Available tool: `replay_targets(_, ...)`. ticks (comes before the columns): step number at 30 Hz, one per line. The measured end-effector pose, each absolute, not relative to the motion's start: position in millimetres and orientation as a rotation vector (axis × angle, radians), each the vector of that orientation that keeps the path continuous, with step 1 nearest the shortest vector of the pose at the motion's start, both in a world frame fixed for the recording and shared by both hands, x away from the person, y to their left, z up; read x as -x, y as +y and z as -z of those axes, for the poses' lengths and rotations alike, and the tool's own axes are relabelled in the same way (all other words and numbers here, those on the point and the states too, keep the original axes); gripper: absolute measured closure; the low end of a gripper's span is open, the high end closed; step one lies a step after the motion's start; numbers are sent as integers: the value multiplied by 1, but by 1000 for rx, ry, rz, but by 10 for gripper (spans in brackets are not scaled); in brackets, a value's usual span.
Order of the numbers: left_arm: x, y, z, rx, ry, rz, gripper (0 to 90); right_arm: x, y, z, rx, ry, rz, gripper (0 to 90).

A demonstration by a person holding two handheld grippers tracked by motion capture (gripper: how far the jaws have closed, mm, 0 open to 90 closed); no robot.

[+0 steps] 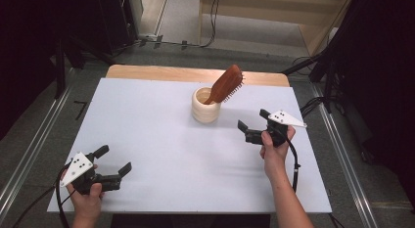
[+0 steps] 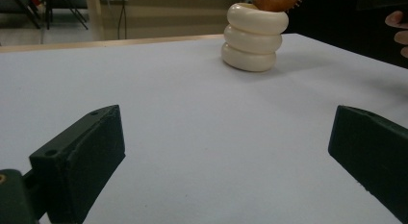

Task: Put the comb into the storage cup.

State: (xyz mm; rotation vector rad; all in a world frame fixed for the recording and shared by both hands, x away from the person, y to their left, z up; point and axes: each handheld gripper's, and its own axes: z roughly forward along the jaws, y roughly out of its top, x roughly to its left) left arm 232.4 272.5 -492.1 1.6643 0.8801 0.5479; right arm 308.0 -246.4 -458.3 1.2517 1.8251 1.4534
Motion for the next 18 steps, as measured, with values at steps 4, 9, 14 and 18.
replay_targets(4,-232,273,492,-1664,879,-547,0,-300,-248,460,-1238,1836,-1439,0)
replay_targets(9,-232,273,492,-1663,881,-547,0,-291,-251,464,-1231,1839,-1426,0)
replay_targets(14,-232,272,492,-1663,880,-549,0,-282,-256,468,-1229,1841,-1418,0)
replay_targets(18,-232,272,492,-1669,878,-550,0,-274,-259,470,-1213,1842,-1411,0)
